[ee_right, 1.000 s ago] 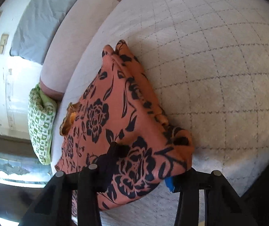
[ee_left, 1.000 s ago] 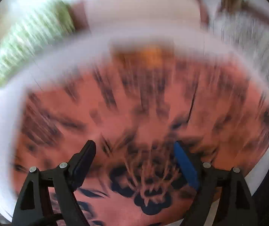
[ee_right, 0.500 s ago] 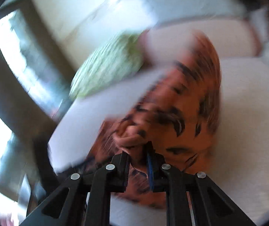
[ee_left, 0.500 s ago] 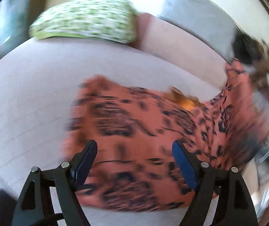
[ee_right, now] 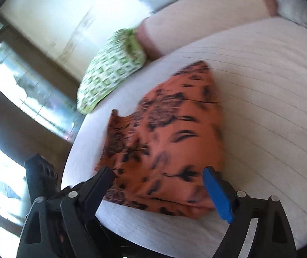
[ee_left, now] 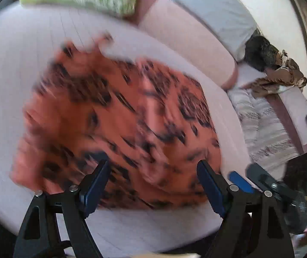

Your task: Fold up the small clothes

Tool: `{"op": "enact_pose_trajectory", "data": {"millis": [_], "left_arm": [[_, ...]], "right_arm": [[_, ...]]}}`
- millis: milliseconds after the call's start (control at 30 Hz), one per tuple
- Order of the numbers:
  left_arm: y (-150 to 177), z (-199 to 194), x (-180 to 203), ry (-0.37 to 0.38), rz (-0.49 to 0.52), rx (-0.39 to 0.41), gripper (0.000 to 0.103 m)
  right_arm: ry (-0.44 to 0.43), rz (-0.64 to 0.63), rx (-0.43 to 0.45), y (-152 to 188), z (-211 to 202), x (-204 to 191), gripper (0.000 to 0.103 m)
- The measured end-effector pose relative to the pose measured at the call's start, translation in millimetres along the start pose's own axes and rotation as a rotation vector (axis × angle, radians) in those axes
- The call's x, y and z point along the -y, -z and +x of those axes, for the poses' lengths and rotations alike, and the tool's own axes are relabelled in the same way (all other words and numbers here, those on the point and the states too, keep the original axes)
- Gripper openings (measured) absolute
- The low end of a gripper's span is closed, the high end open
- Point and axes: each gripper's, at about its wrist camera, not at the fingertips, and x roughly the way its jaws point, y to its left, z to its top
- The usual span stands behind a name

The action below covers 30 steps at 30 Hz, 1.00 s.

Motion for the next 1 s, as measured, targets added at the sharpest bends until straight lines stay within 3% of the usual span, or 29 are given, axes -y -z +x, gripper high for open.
{"op": "enact_pose_trajectory", "data": {"millis": [67, 133, 233, 300, 333, 367, 500, 600, 700, 767, 867, 1000], "left_arm": [[7.2, -13.4, 12.8, 0.017, 0.015, 0.037, 0.083], [7.1, -19.1, 24.1, -0.013, 0.072, 0.078, 0.083], [4.6, 5.8, 18.9, 0.009, 0.045, 0.006, 0.083], [1.7, 30.4, 7.5, 0.018, -0.024, -0.072, 0.056], [0.3, 36.8, 6.0, 0.027, -0.037, -0.097, 0.022], [-0.5, 39.9, 6.1, 0.026, -0.032, -0.106, 0.013], [4.3, 34.1, 12.6, -0.002, 0.036, -0.072, 0.011], [13.4, 37.2, 25.8, -0.064, 0.113, -0.033, 0.011], [18.3, 42.3, 38.6, -0.117, 0.185, -0.002, 0.011], [22.0, 43.4, 46.0, -0.152, 0.235, 0.019, 0.011], [26.4, 50.1, 58.7, -0.192, 0.291, 0.038, 0.011], [28.4, 55.6, 64.8, -0.210, 0.333, 0.045, 0.011]], "right_arm": [[0.012, 0.037, 0.008, 0.6, -8.3, 14.4, 0.089], [0.017, 0.051, 0.014, -0.9, -11.3, 22.1, 0.089], [0.004, 0.068, 0.008, -2.7, -7.2, 25.3, 0.089], [-0.002, 0.073, 0.003, -3.2, -8.7, 25.6, 0.089], [-0.002, 0.060, 0.000, -3.9, -10.1, 22.0, 0.089], [0.002, 0.045, -0.006, -5.2, -7.7, 18.6, 0.089], [0.063, -0.070, -0.062, -29.8, -0.7, -7.6, 0.089], [0.120, -0.168, -0.146, -71.6, 25.0, -47.5, 0.089], [0.180, -0.255, -0.244, -103.4, 72.8, -88.9, 0.089], [0.255, -0.328, -0.352, -117.1, 125.4, -117.3, 0.089], [0.393, -0.381, -0.522, -122.3, 191.5, -129.2, 0.089], [0.554, -0.384, -0.664, -120.4, 244.8, -117.3, 0.086]]}}
